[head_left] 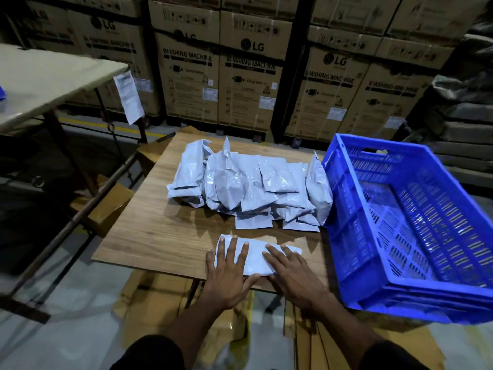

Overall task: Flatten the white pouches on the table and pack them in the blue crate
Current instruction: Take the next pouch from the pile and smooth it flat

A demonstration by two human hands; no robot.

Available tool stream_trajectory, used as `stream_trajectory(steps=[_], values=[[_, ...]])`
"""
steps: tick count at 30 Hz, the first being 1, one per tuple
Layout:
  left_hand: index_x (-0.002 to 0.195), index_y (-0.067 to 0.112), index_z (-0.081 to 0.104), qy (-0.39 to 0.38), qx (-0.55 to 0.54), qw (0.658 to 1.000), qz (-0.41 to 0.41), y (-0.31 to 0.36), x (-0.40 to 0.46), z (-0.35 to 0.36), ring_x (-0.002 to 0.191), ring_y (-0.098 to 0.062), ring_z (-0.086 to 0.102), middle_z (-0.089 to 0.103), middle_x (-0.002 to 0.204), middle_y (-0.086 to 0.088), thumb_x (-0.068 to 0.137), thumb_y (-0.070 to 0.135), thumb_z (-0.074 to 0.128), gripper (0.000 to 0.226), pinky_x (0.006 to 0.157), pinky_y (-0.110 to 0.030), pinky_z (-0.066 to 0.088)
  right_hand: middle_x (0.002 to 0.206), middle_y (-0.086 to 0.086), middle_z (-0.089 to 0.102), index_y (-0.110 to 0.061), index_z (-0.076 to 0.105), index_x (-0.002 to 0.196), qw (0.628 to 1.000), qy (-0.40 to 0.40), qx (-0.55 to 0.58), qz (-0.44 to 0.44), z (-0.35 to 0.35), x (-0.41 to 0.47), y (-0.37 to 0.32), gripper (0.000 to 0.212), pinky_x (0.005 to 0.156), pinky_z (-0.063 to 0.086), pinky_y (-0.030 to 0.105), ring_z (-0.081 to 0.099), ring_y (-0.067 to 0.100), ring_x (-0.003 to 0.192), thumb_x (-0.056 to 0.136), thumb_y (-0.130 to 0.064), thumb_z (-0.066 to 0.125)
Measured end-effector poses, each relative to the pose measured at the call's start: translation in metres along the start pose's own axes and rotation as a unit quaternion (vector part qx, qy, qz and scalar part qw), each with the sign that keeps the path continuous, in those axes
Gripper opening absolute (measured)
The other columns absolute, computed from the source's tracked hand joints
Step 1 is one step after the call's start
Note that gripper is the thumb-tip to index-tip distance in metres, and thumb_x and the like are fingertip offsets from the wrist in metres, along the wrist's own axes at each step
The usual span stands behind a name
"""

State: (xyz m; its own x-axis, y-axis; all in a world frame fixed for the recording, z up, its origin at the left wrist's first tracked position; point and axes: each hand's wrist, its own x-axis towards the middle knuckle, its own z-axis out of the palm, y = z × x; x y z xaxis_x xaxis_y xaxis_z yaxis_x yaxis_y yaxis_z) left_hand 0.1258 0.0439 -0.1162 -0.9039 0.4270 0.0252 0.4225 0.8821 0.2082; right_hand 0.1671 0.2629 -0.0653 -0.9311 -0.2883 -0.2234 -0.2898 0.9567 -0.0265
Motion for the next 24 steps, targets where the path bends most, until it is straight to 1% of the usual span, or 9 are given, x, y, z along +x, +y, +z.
stream_trajectory(steps=[3, 5, 8, 10, 15, 17, 20, 22, 24], values=[[0.154, 0.018, 0.037, -0.011, 0.026, 0.999, 0.022, -0.001, -0.001, -0.003, 0.150, -0.037, 0.029, 0.036, 0.161, -0.011, 0.088, 0.067, 0.053, 0.084, 0.104, -0.070, 0.033, 0.167, -0.009, -0.003, -0.028, 0.008, 0.159, 0.999, 0.003, 0.036, 0.019, -0.009, 0.003, -0.004, 0.061, 0.121, 0.020, 0.046, 0.009, 0.026, 0.152, 0.102, -0.050, 0.012], [0.152, 0.018, 0.039, -0.029, 0.039, 0.999, 0.008, -0.001, 0.002, -0.010, 0.150, -0.036, 0.028, 0.038, 0.160, -0.011, 0.079, 0.039, 0.078, 0.086, 0.106, -0.072, 0.030, 0.166, -0.012, -0.007, -0.028, 0.007, 0.159, 0.999, 0.006, 0.043, 0.019, -0.011, 0.003, -0.004, 0.058, 0.121, 0.021, 0.046, 0.011, 0.027, 0.152, 0.105, -0.047, 0.018], [0.157, 0.021, 0.033, -0.040, 0.056, 0.997, -0.030, 0.000, 0.005, -0.021, 0.153, -0.036, 0.020, 0.027, 0.165, -0.008, 0.086, 0.010, 0.064, 0.079, 0.111, -0.069, 0.022, 0.165, -0.011, -0.018, -0.027, -0.001, 0.159, 1.000, 0.003, 0.005, -0.014, -0.010, -0.003, -0.005, 0.080, 0.122, 0.015, 0.052, -0.002, 0.031, 0.153, 0.099, -0.029, 0.052], [0.153, 0.024, 0.043, -0.033, 0.051, 0.997, -0.038, -0.001, 0.008, -0.027, 0.149, -0.035, 0.031, 0.038, 0.160, -0.007, 0.083, 0.009, 0.063, 0.073, 0.108, -0.067, 0.032, 0.166, -0.009, -0.015, -0.026, 0.003, 0.159, 0.994, 0.043, -0.064, -0.074, -0.009, -0.009, -0.009, 0.098, 0.118, 0.011, 0.061, -0.004, 0.037, 0.153, 0.083, -0.019, 0.065], [0.131, 0.024, 0.060, -0.003, 0.057, 0.998, -0.003, -0.005, 0.014, -0.027, 0.135, -0.031, 0.050, 0.059, 0.137, -0.003, 0.073, 0.015, 0.075, 0.061, 0.096, -0.063, 0.045, 0.167, -0.008, 0.008, -0.029, 0.036, 0.148, 0.971, 0.057, -0.167, -0.161, -0.010, -0.005, -0.011, 0.085, 0.108, 0.028, 0.071, 0.016, 0.045, 0.149, 0.071, -0.019, 0.071], [0.127, 0.025, 0.060, 0.017, 0.051, 0.999, -0.005, -0.004, 0.014, -0.031, 0.133, -0.028, 0.050, 0.062, 0.130, 0.000, 0.071, 0.014, 0.076, 0.059, 0.098, -0.064, 0.041, 0.166, -0.008, 0.013, -0.028, 0.044, 0.139, 0.969, 0.092, -0.146, -0.174, -0.008, 0.004, -0.006, 0.064, 0.103, 0.041, 0.064, 0.028, 0.046, 0.145, 0.081, -0.020, 0.069], [0.123, 0.024, 0.060, 0.041, 0.057, 0.997, -0.009, -0.008, 0.015, -0.037, 0.132, -0.026, 0.045, 0.064, 0.126, 0.000, 0.070, 0.018, 0.081, 0.058, 0.103, -0.065, 0.035, 0.155, -0.008, 0.042, -0.024, 0.061, 0.121, 0.948, 0.220, -0.084, -0.213, -0.015, 0.011, -0.008, 0.023, 0.082, 0.056, 0.047, 0.056, 0.041, 0.124, 0.100, -0.024, 0.051], [0.132, 0.020, 0.055, 0.097, 0.059, 0.993, -0.012, -0.012, 0.015, -0.042, 0.139, -0.031, 0.039, 0.057, 0.139, -0.007, 0.080, 0.026, 0.077, 0.056, 0.109, -0.068, 0.028, 0.145, -0.008, 0.054, -0.023, 0.068, 0.113, 0.936, 0.273, -0.036, -0.220, -0.030, 0.009, -0.013, 0.029, 0.074, 0.059, 0.043, 0.062, 0.040, 0.115, 0.105, -0.032, 0.042], [0.150, 0.014, 0.042, 0.154, 0.054, 0.987, -0.014, -0.015, 0.012, -0.048, 0.150, -0.036, 0.027, 0.038, 0.157, -0.015, 0.095, 0.033, 0.057, 0.060, 0.117, -0.068, 0.017, 0.149, -0.012, 0.050, -0.025, 0.067, 0.116, 0.938, 0.270, 0.006, -0.217, -0.040, 0.010, -0.012, 0.033, 0.068, 0.060, 0.043, 0.060, 0.037, 0.119, 0.108, -0.035, 0.036]])
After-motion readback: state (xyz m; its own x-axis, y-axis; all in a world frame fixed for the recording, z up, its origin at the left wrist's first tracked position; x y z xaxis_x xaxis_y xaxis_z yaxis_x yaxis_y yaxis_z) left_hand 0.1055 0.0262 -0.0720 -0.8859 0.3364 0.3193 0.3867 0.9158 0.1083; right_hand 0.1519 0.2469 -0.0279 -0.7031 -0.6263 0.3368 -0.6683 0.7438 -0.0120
